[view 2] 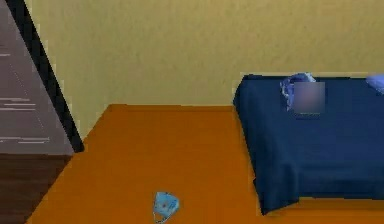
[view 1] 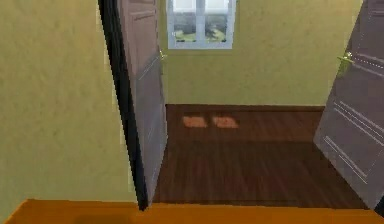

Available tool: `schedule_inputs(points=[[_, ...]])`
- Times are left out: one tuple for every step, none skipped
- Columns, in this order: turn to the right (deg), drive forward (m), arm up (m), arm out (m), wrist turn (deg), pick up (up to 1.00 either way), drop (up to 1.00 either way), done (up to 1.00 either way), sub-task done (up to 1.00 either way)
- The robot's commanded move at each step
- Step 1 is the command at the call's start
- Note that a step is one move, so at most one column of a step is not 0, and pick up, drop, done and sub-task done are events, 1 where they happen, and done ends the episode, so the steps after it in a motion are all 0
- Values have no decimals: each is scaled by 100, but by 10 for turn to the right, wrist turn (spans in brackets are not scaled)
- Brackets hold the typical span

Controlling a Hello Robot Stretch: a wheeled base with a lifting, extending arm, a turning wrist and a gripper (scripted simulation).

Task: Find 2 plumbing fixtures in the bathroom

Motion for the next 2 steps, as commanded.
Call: schedule_inputs(points=[[0, 60, 0, 0, 0, 0, 0, 0, 0], [210, 0, 0, 0, 0, 0, 0, 0, 0]])
